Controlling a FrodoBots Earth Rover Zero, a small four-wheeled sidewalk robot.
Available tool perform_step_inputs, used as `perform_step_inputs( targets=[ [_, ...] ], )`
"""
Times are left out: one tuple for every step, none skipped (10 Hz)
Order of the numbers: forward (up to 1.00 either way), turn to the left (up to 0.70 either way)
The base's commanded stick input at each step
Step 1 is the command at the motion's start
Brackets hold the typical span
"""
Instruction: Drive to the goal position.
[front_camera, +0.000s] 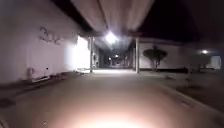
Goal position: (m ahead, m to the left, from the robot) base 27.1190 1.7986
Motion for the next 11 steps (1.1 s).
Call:
perform_step_inputs(
  targets=[
    [1.00, 0.00],
    [1.00, 0.00],
    [1.00, 0.00],
    [1.00, 0.00],
    [1.00, 0.00],
    [1.00, 0.00],
    [1.00, 0.00],
    [1.00, 0.00],
    [1.00, 0.00],
    [1.00, 0.00],
    [1.00, 0.00]
  ],
)
